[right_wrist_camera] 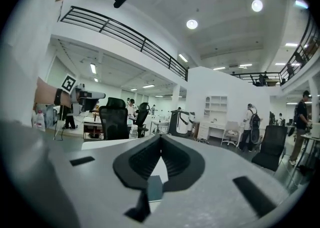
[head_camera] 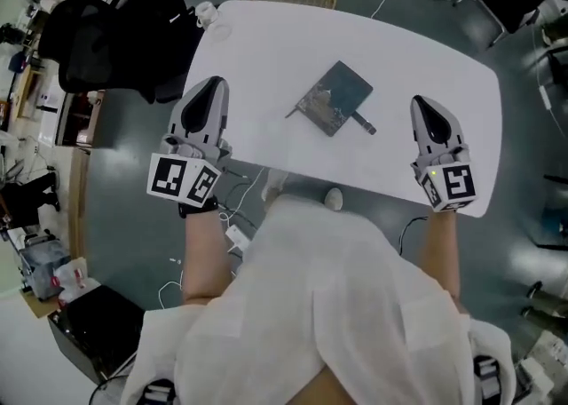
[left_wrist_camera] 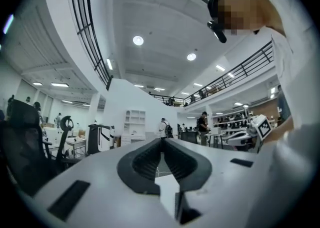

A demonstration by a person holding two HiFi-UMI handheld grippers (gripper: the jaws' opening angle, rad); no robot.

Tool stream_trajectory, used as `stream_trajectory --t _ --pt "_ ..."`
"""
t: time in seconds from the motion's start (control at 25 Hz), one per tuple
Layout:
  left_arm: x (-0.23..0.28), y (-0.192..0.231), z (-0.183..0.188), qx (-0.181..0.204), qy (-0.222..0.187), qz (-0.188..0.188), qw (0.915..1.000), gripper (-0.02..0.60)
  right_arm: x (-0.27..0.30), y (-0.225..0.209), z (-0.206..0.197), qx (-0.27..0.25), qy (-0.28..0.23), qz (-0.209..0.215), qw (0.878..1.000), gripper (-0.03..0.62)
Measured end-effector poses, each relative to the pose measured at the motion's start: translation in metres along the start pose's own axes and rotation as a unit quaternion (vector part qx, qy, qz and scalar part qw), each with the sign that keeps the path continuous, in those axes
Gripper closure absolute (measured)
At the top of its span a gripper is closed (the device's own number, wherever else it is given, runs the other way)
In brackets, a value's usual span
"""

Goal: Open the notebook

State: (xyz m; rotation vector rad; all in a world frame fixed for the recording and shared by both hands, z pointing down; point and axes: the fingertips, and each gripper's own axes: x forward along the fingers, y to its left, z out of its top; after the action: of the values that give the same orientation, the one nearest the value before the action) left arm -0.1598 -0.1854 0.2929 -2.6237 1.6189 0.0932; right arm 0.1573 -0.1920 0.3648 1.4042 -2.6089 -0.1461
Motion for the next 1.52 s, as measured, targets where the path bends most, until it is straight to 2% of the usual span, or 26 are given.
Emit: stream_trajectory --t 0.16,0.36,0.64,0.92,1.2,1.52 --pt "0.037 0.025 -0.016 -0.009 0.016 -0.058 0.9982 0.56 0.018 0.002 -0.004 0.014 0.023 -0.05 0.998 0.589" --pt "0.081 0.064 -0.042 -0.024 0.042 -0.119 0.9917 0.56 0.047 0.007 -0.017 0.027 0.059 -0.107 0.992 0.589" --pt "0.13 0.102 -0.081 -0.03 0.043 -0.181 0.9821 0.56 0.073 0.026 -0.048 0.062 0.091 -0.188 0.976 0.583" --pt "0.163 0.091 -0.122 -0.044 0.059 -0.244 0.9669 0.56 0.091 0.041 -0.086 0.099 0.117 -0.244 0.958 0.56" --pt "0.177 0.063 -0.148 -0.046 0.074 -0.298 0.9506 0.56 0.089 0.053 -0.122 0.172 0.13 -0.29 0.932 0.534" --pt "0.186 0.02 -0.173 -0.051 0.102 -0.335 0.9354 0.56 0.087 0.057 -0.181 0.227 0.195 -0.302 0.905 0.507"
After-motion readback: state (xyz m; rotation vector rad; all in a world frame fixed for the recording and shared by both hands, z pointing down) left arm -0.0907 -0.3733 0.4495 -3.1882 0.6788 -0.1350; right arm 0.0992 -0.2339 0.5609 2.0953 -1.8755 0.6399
